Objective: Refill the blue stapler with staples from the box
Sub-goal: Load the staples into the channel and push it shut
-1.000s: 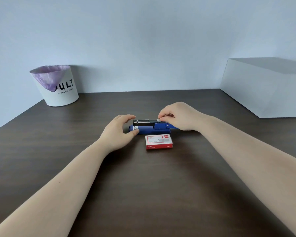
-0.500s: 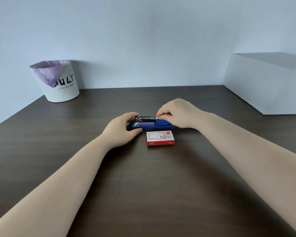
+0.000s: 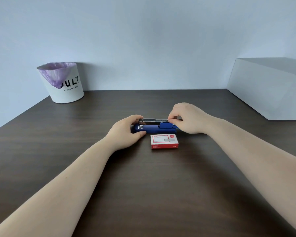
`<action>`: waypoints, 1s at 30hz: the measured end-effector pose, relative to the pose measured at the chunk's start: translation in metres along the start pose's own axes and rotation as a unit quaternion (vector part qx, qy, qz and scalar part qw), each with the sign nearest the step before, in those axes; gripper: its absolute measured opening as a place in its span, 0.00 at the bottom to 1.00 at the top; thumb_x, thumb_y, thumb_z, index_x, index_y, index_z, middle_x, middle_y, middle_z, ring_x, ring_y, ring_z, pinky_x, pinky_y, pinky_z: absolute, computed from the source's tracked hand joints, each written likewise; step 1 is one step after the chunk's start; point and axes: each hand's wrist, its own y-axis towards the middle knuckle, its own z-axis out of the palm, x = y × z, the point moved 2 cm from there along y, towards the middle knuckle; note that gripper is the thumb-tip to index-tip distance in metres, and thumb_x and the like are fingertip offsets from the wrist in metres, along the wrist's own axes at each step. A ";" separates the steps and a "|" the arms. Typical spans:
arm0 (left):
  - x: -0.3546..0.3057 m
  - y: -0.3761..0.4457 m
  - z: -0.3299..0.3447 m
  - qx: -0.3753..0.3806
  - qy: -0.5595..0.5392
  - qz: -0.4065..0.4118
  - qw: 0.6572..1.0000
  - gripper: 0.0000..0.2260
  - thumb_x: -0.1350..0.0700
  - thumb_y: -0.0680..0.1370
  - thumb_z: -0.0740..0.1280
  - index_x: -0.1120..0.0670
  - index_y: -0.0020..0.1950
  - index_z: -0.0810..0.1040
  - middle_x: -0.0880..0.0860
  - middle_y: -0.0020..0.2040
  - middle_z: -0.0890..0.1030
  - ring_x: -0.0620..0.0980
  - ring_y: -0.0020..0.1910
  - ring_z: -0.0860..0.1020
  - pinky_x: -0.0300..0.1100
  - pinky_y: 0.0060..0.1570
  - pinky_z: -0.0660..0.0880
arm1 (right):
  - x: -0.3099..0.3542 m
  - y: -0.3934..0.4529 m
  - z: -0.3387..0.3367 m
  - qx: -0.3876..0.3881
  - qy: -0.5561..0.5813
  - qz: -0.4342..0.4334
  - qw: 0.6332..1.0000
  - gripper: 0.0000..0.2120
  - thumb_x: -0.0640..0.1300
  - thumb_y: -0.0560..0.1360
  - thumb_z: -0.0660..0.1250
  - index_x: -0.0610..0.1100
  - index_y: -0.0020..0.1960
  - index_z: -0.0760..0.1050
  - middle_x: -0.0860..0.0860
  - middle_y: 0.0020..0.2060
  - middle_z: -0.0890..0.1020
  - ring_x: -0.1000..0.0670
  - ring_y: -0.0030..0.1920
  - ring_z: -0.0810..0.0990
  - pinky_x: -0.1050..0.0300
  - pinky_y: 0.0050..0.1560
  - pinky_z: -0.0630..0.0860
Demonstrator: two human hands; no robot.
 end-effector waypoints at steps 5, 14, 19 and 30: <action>0.001 0.001 0.000 0.004 0.003 0.003 1.000 0.23 0.51 0.72 0.69 0.48 0.66 0.70 0.47 0.61 0.79 0.49 0.60 0.76 0.42 0.60 0.70 | 0.007 0.007 0.004 0.010 0.005 -0.009 1.000 0.10 0.43 0.76 0.60 0.46 0.44 0.81 0.54 0.38 0.73 0.51 0.45 0.69 0.50 0.54 0.73; -0.001 0.000 -0.001 0.002 -0.001 0.006 1.000 0.23 0.52 0.72 0.70 0.49 0.66 0.70 0.48 0.61 0.79 0.49 0.60 0.76 0.45 0.61 0.71 | 0.031 0.022 0.013 0.031 0.002 -0.037 0.999 0.13 0.41 0.76 0.58 0.44 0.48 0.82 0.49 0.43 0.78 0.48 0.47 0.71 0.52 0.58 0.70; 0.001 0.001 0.000 0.005 0.001 0.007 1.000 0.23 0.51 0.72 0.69 0.48 0.66 0.70 0.47 0.62 0.79 0.49 0.61 0.75 0.45 0.62 0.71 | 0.018 0.009 -0.010 -0.054 0.033 0.004 0.998 0.10 0.39 0.74 0.63 0.36 0.46 0.81 0.41 0.44 0.84 0.44 0.43 0.76 0.60 0.40 0.64; 0.002 0.000 -0.001 0.005 0.003 -0.009 1.000 0.25 0.53 0.72 0.69 0.50 0.68 0.69 0.50 0.63 0.78 0.49 0.63 0.74 0.40 0.61 0.67 | -0.047 -0.031 -0.014 0.141 -0.067 0.167 0.973 0.11 0.62 0.71 0.64 0.57 0.48 0.74 0.56 0.42 0.77 0.48 0.56 0.67 0.48 0.55 0.65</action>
